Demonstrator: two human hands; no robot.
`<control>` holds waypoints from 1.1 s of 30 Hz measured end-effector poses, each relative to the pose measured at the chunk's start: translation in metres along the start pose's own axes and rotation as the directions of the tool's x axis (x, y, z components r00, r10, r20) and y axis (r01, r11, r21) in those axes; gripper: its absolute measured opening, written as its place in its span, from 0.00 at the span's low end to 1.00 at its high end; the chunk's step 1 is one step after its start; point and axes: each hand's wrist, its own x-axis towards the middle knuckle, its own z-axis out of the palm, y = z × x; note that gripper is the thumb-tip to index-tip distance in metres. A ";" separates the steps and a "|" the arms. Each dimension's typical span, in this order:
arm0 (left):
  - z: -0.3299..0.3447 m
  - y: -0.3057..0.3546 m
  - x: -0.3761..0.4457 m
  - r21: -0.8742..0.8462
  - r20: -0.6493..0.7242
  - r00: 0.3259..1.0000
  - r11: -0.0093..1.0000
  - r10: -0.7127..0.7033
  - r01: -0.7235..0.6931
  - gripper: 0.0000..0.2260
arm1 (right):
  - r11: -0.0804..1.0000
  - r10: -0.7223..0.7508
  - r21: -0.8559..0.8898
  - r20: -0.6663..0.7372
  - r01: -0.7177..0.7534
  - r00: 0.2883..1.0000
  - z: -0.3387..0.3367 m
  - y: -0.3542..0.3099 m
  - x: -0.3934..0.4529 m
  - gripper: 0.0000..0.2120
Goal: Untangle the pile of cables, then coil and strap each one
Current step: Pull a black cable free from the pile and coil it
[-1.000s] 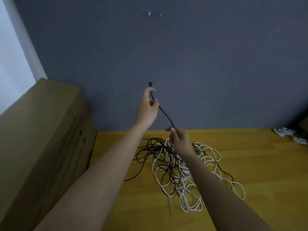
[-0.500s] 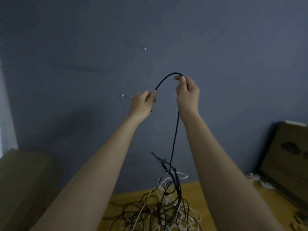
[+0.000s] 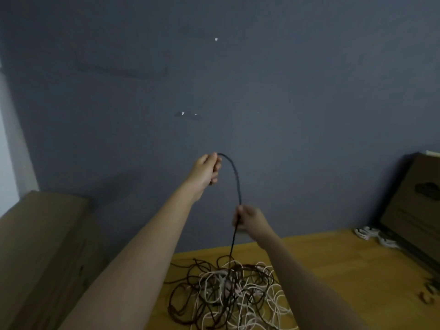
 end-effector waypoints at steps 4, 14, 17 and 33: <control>-0.009 0.000 0.003 0.089 -0.028 0.999 0.996 0.024 -0.021 0.13 | 0.884 -0.197 0.357 -0.299 0.301 0.934 -0.017 -0.096 0.030 0.14; -0.028 -0.008 -0.012 0.098 0.046 0.999 0.995 0.024 -0.029 0.13 | 0.897 -0.286 0.188 -0.444 0.400 0.849 -0.017 -0.111 0.035 0.15; -0.031 -0.016 -0.027 -0.090 0.092 0.995 0.995 -0.042 0.050 0.12 | 0.891 -0.249 -0.435 -0.234 0.128 0.940 -0.006 -0.048 0.031 0.12; -0.043 -0.182 -0.101 0.231 0.216 0.952 0.959 -0.218 0.168 0.05 | 0.411 -0.506 -0.698 0.361 0.587 0.783 0.068 0.107 -0.105 0.09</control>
